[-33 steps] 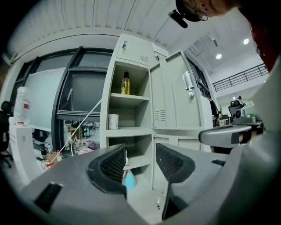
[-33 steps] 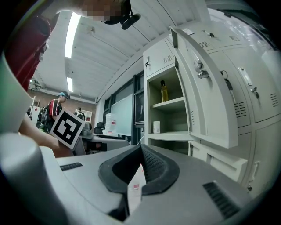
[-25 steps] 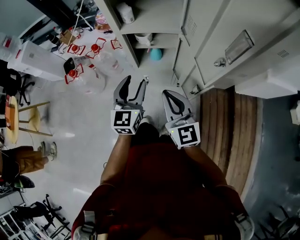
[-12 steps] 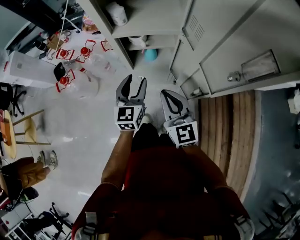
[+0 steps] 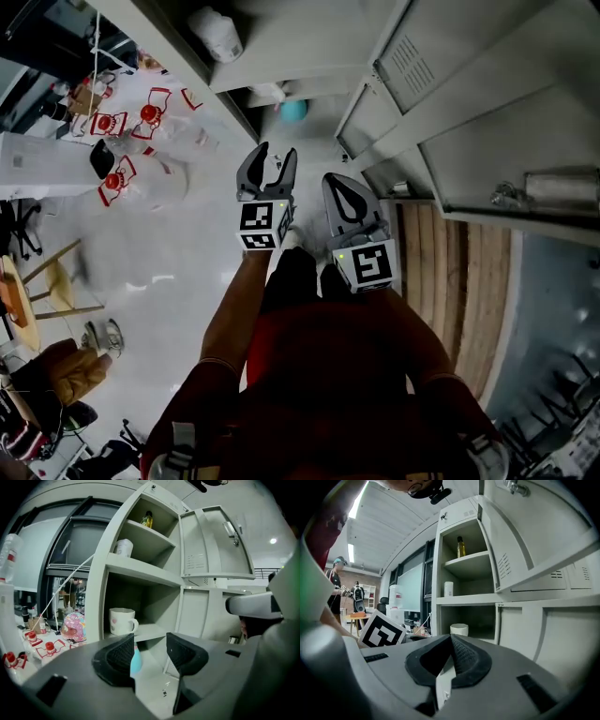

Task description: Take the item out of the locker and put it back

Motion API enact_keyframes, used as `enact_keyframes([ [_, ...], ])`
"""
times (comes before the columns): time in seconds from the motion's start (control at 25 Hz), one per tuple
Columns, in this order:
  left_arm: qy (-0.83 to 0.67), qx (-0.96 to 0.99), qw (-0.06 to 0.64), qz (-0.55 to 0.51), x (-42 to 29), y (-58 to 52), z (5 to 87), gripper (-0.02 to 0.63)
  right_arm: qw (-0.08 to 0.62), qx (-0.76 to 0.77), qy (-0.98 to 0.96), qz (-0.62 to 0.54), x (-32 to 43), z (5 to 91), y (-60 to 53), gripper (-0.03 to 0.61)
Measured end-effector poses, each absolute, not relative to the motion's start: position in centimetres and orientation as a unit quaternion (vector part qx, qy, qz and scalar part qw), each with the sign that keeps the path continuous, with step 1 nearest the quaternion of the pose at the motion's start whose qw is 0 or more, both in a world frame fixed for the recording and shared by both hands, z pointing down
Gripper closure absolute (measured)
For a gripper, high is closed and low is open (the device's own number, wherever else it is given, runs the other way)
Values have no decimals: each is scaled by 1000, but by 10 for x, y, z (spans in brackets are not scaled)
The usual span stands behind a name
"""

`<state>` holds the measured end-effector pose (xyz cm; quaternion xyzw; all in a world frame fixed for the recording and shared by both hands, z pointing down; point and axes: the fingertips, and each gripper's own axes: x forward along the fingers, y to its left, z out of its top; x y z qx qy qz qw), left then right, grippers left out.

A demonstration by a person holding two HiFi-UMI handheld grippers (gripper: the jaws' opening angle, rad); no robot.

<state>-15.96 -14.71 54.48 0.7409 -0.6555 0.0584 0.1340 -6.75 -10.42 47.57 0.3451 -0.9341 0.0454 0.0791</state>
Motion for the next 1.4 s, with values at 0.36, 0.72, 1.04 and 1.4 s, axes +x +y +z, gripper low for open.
enact_keyframes([
  [0.36,-645,737,179,91,-174,-194,619,399,84,377,-921,56,-82,502,-133,581],
  [0.72,-641,732,205,107,-183,-246,668,380,88,407,-907,64,-80,519,-158,581],
  [1.04,-646,723,216,119,-196,-271,695,367,89,420,-901,56,-80,526,-174,581],
  [1.4,-654,712,223,123,-205,-289,714,367,95,425,-899,55,-86,537,-171,581],
])
